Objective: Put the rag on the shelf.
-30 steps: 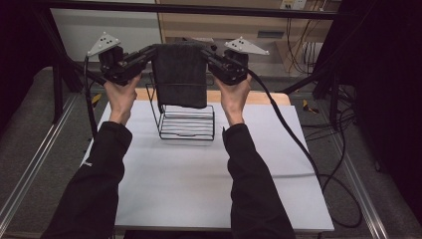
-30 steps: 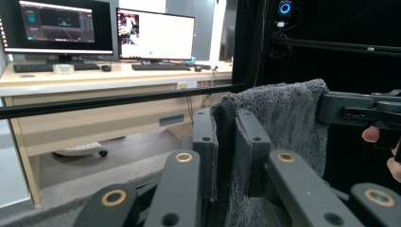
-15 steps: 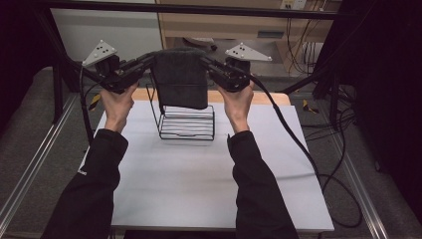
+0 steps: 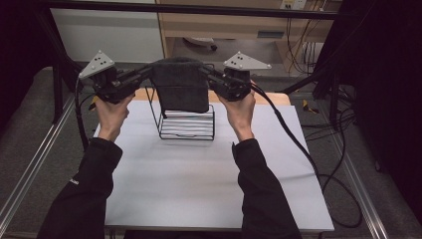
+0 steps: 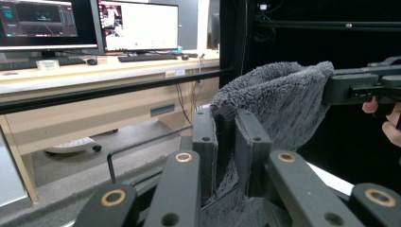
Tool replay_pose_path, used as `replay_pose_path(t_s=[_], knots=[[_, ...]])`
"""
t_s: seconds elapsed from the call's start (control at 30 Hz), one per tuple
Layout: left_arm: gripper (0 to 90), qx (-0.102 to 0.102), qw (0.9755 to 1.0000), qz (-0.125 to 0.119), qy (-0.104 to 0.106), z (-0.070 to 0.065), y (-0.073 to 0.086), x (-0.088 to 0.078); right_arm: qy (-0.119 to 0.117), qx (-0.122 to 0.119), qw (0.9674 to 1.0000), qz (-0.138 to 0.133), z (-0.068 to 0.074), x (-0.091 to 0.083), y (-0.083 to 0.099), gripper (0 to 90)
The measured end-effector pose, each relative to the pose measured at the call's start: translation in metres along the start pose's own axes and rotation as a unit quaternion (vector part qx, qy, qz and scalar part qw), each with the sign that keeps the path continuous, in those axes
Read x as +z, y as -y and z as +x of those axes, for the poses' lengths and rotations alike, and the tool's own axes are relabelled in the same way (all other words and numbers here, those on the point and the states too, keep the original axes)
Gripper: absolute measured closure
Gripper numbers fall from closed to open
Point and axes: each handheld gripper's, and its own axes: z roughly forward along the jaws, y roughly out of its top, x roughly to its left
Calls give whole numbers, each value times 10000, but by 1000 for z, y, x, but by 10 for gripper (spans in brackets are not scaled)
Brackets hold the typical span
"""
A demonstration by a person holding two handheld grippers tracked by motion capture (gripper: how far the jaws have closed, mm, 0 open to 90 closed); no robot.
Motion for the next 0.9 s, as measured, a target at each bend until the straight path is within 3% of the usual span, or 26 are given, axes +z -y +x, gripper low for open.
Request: replay_pose_path(t_s=[0.17,0.43,0.6,0.77,0.9], knots=[[794,-45,10000,20,-12,-1,3,-2,51,-142,9999,62,6,0,3,828],[798,43,9997,24,-250,-2,-18,10,228,201,9995,-66,-8,9,-1,833],[800,-63,9997,-99,-229,-1,-27,15,324,267,9989,-197,-14,10,-7,834],[800,-83,9996,-183,-208,-2,-38,13,366,175,9987,-293,-15,8,-24,835],[800,-26,9995,-248,-178,-4,-31,7,340,60,9990,-290,-10,5,-23,834]])
